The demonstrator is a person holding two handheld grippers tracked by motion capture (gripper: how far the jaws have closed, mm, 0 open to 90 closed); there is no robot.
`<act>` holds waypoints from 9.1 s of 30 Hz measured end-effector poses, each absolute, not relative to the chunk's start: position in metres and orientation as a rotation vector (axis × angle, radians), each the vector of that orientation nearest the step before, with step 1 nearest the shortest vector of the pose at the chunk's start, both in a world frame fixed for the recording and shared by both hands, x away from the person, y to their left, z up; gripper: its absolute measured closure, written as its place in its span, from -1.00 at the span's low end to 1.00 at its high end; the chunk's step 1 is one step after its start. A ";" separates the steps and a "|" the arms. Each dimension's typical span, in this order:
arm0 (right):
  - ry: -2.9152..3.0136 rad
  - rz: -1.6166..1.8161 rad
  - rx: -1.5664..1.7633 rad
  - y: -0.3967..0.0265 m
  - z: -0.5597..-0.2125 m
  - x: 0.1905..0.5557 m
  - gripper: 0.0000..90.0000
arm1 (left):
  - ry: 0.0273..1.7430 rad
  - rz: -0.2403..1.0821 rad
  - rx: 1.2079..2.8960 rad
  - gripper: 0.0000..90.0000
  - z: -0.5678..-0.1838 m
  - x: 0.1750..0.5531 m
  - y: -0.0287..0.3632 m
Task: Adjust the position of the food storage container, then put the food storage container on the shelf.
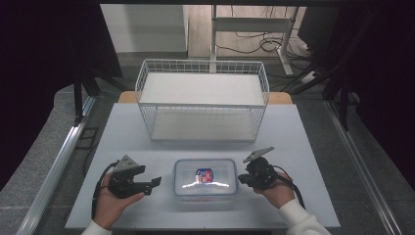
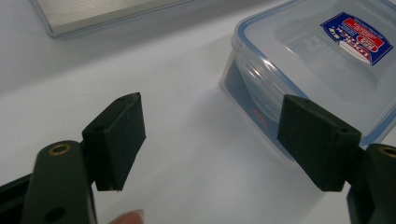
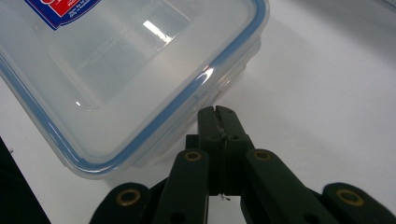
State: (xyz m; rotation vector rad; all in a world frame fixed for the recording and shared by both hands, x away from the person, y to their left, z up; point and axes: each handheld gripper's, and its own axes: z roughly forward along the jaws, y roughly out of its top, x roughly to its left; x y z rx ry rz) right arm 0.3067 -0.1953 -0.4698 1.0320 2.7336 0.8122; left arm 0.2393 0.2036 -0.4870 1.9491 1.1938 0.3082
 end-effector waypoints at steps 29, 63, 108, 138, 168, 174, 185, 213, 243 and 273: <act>2.422 1.302 1.179 -0.232 -0.457 0.293 -0.48 | 1.200 0.289 1.918 -0.51 -0.486 0.238 0.202; 2.513 1.305 1.176 -0.213 -0.469 0.291 -0.61 | 1.238 -0.198 1.776 -0.78 -0.503 0.277 0.179; 2.574 1.602 1.742 -0.218 -0.500 0.307 0.01 | 1.225 -0.372 1.690 0.00 -0.514 0.274 0.175; 2.554 1.625 1.671 -0.218 -0.488 0.296 0.13 | 1.196 -0.274 1.727 0.11 -0.494 0.260 0.174; 2.506 1.641 1.568 -0.213 -0.471 0.331 0.14 | 1.149 -0.260 1.717 0.13 -0.481 0.305 0.182; 2.490 1.643 1.562 -0.213 -0.468 0.348 0.14 | 1.131 -0.255 1.721 0.14 -0.479 0.326 0.183; 2.475 1.654 1.556 -0.206 -0.471 0.385 0.14 | 1.125 -0.246 1.722 0.14 -0.482 0.365 0.189; 2.318 1.696 1.740 -0.201 -0.496 0.431 0.11 | 1.179 -0.237 1.655 0.08 -0.510 0.410 0.191; 2.276 1.420 1.293 -0.206 -0.462 0.370 -0.14 | 1.134 0.095 1.806 -0.40 -0.481 0.346 0.195; 2.564 1.102 0.857 -0.146 -0.488 0.307 0.97 | 1.054 0.202 1.964 -0.45 -0.494 0.239 0.185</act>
